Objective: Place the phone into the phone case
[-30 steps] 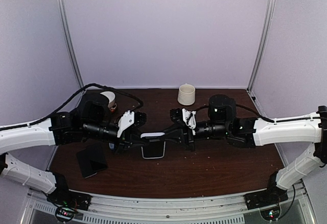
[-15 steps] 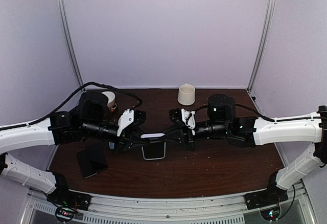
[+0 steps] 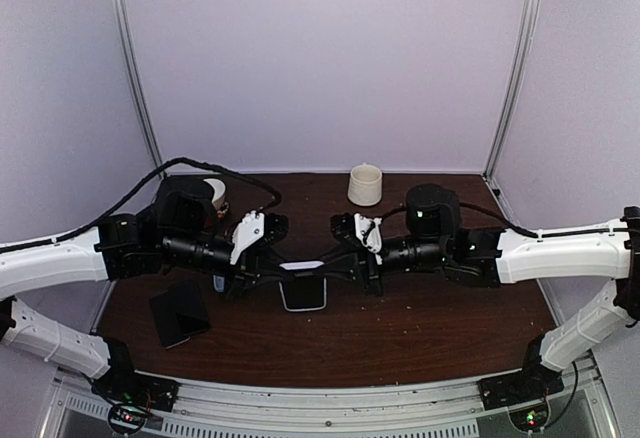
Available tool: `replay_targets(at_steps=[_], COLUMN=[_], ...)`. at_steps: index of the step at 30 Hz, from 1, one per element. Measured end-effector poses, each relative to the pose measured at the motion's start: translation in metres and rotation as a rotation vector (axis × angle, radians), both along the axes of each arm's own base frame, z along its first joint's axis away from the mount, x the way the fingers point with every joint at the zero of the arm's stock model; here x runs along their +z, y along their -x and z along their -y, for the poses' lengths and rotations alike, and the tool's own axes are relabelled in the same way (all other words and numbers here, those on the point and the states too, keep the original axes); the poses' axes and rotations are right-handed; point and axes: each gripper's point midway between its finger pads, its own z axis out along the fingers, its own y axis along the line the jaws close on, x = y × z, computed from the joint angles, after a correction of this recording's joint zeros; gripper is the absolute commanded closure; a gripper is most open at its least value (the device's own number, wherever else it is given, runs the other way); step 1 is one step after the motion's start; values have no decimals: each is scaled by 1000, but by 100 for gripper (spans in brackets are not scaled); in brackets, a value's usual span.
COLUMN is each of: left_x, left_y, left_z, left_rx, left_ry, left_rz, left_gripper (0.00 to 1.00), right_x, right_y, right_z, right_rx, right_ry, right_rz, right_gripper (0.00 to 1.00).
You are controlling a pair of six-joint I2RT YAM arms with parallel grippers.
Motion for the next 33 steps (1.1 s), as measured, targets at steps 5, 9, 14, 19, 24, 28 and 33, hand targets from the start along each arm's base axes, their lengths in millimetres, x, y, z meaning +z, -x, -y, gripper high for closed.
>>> replay_targets(at_steps=[5,9,14,19,24,28,33], left_x=[0,-2,5,19,21,22,29], left_y=[-1,-2,-1,3,5,6,7], left_z=[1,0,-3,-7,-7,-7,-7], left_rx=[1,8,16,16,13,13,9], left_ry=[-4,-12,4,42,49,54,77], left_rz=[-2,-6,-1,5,-7,-13,-6], left_gripper=[100,100,100,100,100,100,100], right_x=[0,2,0,-13,-16,-21,-22], right_y=[-2,-3,-3,-4,-7,-6,-5], right_z=[1,1,5,5,-2,-4,-5], right_rx=[-10,-17,-36,-47,-47,-35,-29], right_ry=[2,-3,-20,-17,-38,-35,-34], right_rz=[3,4,13,-18,-49,-67,-73], right_gripper=[81,48,44,59,74,76,76])
